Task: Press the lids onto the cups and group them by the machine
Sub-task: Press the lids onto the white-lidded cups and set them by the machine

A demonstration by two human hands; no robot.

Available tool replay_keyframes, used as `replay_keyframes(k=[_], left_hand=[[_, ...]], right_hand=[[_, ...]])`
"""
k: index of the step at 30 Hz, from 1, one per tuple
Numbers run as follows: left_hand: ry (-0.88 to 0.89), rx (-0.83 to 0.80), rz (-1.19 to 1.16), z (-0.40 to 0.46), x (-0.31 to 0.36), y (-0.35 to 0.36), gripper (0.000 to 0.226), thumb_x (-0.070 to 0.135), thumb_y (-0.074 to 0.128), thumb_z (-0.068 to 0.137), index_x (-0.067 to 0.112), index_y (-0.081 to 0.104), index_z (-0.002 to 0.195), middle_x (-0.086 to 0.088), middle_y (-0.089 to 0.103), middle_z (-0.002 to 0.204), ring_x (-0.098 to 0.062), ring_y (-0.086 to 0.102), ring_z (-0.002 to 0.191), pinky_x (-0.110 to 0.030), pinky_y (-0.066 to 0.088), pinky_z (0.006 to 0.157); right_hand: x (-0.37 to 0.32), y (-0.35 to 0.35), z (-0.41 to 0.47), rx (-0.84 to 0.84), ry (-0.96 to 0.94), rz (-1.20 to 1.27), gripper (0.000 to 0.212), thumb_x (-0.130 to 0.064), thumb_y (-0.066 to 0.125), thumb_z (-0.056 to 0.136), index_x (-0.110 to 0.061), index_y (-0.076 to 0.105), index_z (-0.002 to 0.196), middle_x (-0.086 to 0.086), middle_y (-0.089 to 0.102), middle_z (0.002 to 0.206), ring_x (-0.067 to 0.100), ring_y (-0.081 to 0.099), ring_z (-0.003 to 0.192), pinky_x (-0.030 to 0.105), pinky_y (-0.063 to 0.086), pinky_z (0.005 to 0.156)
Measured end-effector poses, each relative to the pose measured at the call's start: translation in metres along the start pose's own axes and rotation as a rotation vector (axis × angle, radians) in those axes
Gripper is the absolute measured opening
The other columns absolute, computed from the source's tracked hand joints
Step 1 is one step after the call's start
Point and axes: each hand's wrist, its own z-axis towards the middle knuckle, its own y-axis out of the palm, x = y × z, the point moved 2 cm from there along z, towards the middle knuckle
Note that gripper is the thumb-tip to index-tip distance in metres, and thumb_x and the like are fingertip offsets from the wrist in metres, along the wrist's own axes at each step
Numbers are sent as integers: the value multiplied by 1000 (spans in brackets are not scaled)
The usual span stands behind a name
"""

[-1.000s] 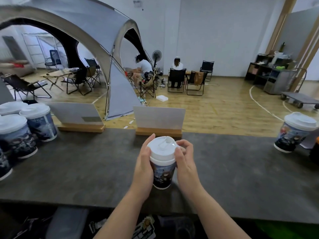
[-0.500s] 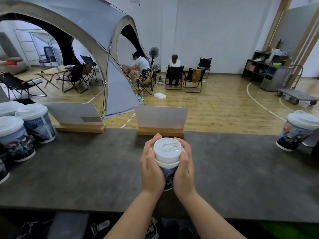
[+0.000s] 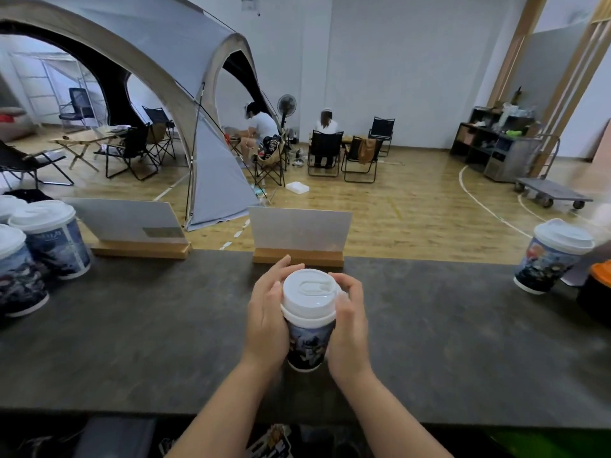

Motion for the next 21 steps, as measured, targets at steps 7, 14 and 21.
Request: replay_keyframes(k=[7, 14, 21], left_hand=[[-7, 27, -56, -18, 11, 4, 32, 37, 43, 97, 24, 66, 114, 0, 72, 106, -21, 69, 100, -39, 57, 82], [96, 108, -118, -19, 7, 20, 30, 21, 36, 96, 14, 60, 113, -2, 70, 98, -25, 70, 85, -35, 58, 63], [115, 93, -115, -16, 2, 19, 34, 36, 39, 92, 22, 60, 114, -5, 69, 103, -28, 69, 91, -43, 59, 71]], right_hand=[[-6, 8, 12, -37, 61, 140, 30, -40, 53, 80, -29, 63, 106, 13, 69, 102, 34, 67, 94, 52, 54, 80], [-2, 12, 13, -34, -37, 153, 37, -40, 47, 83, -12, 61, 103, 15, 68, 93, 35, 67, 83, 37, 56, 63], [-3, 13, 13, -38, -48, 178, 42, -41, 49, 81, -8, 60, 103, 18, 66, 94, 34, 66, 82, 37, 55, 63]])
